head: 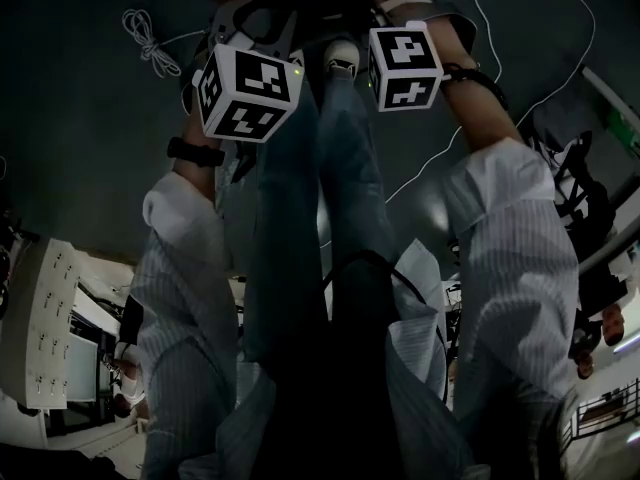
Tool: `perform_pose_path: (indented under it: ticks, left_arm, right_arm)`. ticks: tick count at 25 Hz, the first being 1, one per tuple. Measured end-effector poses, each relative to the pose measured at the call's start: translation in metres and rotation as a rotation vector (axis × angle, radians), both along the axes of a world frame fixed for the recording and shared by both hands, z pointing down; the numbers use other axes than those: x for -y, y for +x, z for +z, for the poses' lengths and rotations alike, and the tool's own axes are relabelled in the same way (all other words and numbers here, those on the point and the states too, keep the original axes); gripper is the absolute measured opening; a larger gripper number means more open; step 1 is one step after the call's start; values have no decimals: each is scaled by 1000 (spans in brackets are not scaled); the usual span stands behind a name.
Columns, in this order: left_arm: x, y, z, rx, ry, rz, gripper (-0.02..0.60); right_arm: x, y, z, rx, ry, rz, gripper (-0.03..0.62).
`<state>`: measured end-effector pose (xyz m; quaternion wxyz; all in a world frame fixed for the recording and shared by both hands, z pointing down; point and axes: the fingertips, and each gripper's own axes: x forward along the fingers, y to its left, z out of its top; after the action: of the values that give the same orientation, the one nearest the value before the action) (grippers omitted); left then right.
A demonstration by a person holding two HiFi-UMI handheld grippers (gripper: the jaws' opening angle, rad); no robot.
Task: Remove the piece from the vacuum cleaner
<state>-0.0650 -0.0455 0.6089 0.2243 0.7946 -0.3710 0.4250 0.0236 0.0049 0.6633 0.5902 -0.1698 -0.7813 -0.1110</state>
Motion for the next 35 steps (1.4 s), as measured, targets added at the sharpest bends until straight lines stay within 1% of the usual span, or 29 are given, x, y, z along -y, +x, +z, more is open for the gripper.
perform_pose_path:
  ticks: [3,7,9,11,14,15,16,17,18,19,20,21,23,25,27,29,31,34,35]
  left_arm:
    - [3,2,0,-12,-7,-29,138]
    - [6,5,3,1,0,-35,138]
    - [7,3,4,1,-4,-43,137]
    - [7,1,4,-1,-6,-52,130]
    - [9,-2,3,-2,-2,-61,101]
    - [9,-2,3,-2,-2,-58,101]
    - [9,-1,3,-3,-2,-56,101]
    - [9,0,3,-5,-2,-54,100]
    - [9,0,3,-6,-3,-55,100]
    - [9,1,2,-7,-4,-56,100]
    - [9,1,1,-8,-3,-58,100]
    - [8,1,0,-9,-1,-58,100]
    - [8,1,2,-10,1,-52,100]
    - [11,2,2,-14,2,-56,100]
    - [15,3,-6,-47,3,-85,101]
    - [20,7,-29,-109,7,-125,101]
    - [29,12,-63,-167,30,-157,101]
    - [37,15,-119,-221,75,-178,96]
    - [36,14,-139,-233,85,-187,76]
  right_arm:
    - [-2,4,2,5,9,26,61]
    - [-1,6,3,-15,-33,80,35]
    - [-9,6,1,-14,-36,68,31]
    - [-21,7,1,-13,-20,46,41]
    - [-30,9,1,-3,-11,65,44]
    - [-36,11,1,-6,-28,50,49]
    - [-50,15,1,-16,-60,1,53]
    - [-71,22,1,-31,-98,-77,28]
    - [-97,30,1,-45,-129,-153,28]
    - [-121,37,1,-56,-152,-193,28]
    - [-142,43,1,-61,-174,-183,28]
    - [-156,47,0,-63,-198,-132,28]
    - [-168,52,-3,-63,-243,7,28]
    - [-163,51,-5,-56,-269,145,28]
    - [-149,48,-14,-30,-280,291,28]
    - [-126,45,-31,16,-269,444,28]
    - [-99,44,-56,73,-242,582,28]
    - [-66,41,-105,175,-213,738,28]
    - [-60,39,-124,204,-215,780,28]
